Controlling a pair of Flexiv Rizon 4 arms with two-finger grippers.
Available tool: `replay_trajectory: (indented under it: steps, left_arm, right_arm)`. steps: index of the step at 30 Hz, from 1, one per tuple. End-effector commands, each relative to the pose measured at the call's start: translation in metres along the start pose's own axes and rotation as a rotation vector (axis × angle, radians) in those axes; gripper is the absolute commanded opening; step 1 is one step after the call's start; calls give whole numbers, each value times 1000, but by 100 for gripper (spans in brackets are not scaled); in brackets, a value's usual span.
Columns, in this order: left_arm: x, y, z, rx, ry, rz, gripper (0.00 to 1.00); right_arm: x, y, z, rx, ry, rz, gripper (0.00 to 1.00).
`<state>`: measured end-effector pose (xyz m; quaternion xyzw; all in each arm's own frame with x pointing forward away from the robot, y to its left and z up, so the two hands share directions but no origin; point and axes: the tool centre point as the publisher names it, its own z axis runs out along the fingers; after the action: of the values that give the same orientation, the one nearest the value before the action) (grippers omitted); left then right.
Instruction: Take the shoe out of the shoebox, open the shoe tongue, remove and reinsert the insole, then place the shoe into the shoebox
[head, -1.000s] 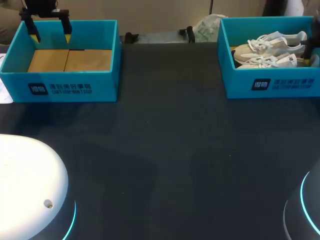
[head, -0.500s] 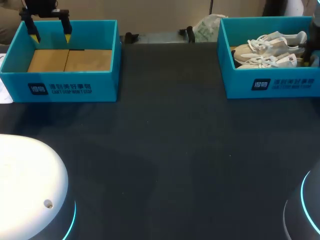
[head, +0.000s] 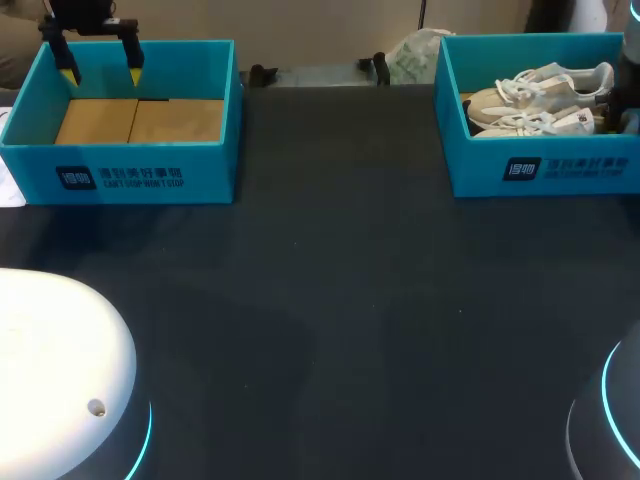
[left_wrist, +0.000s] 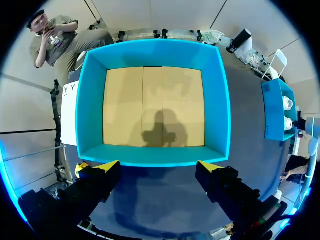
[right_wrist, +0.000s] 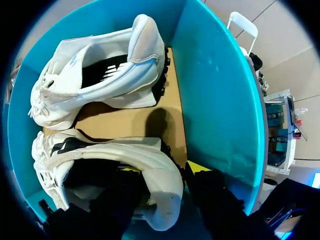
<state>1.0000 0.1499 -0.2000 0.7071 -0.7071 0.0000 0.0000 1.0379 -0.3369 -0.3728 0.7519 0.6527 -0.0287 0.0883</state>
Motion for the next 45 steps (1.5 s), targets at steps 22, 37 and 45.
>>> replay_trajectory:
  steps: [22,37,45]
  left_arm:
    - [0,0,0,0,0,0,100]
    - [0,0,0,0,0,0,100]
    - [0,0,0,0,0,0,100]
  right_arm:
    - [-9,-18,-32,-14,-104,-32,0]
    - [-25,-16,-86,-51,-152,22,0]
    - [-26,-8,-126,-72,-170,19,0]
